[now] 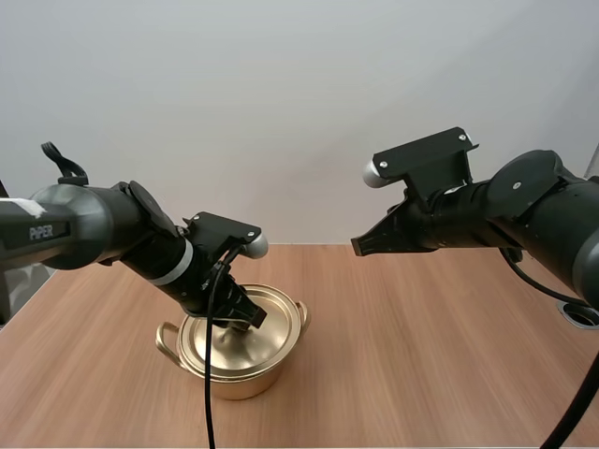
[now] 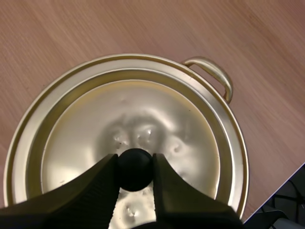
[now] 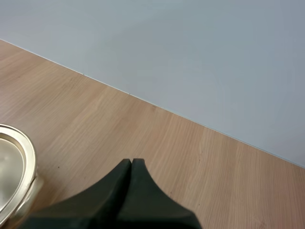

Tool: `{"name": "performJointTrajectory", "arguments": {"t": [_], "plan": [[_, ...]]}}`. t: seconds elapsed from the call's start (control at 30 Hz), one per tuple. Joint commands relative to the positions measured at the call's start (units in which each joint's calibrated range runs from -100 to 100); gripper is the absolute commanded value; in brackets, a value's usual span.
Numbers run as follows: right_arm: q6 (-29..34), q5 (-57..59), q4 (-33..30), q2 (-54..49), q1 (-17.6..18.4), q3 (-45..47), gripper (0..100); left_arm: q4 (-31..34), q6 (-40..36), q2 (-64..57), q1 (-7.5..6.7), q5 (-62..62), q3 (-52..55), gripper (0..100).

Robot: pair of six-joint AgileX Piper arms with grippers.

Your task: Open the pot, put the car inside, and close it

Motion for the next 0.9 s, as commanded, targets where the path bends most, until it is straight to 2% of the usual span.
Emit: {"name": "performJointTrajectory", "arguments": {"t": [0.0,0.1,0.17,0.3,0.43,0.57,0.7,0.77,0.87], "plan": [[0.0,-0.1,0.0,0.0,0.0,0.0,0,0.2,-0.1,0.4,-0.04,-1.5,0.1,28],[0.0,-0.1,-0.1,0.0,0.0,0.0,0,0.4,-0.6,0.4,-0.04,-2.1,0.1,54],[0.0,-0.1,-0.1,0.0,0.0,0.0,0,0.8,-0.6,0.4,-0.04,-2.8,0.1,67],[0.0,-0.1,-0.1,0.0,0.0,0.0,0,0.8,-0.6,0.4,-0.04,0.2,0.1,82],[0.0,-1.3,-0.1,0.0,0.0,0.0,0,0.0,-0.6,-1.5,-0.04,1.4,-1.9,83],[0.1,-7.5,0.5,-0.3,0.0,1.6,0,-7.3,2.2,-9.6,0.03,-12.0,-4.3,83],[-0.1,-26.1,4.3,-3.2,0.0,9.2,0,-19.5,6.5,-26.2,0.03,-31.1,-0.3,83],[-1.8,-36.8,5.9,-4.9,0.0,12.9,0,-23.8,6.7,-35.7,0.03,-35.7,2.4,83],[-2.4,-50.6,5.9,-6.9,0.0,18.1,0,-23.1,4.7,-46.7,0.85,-31.8,5.4,83]]}}
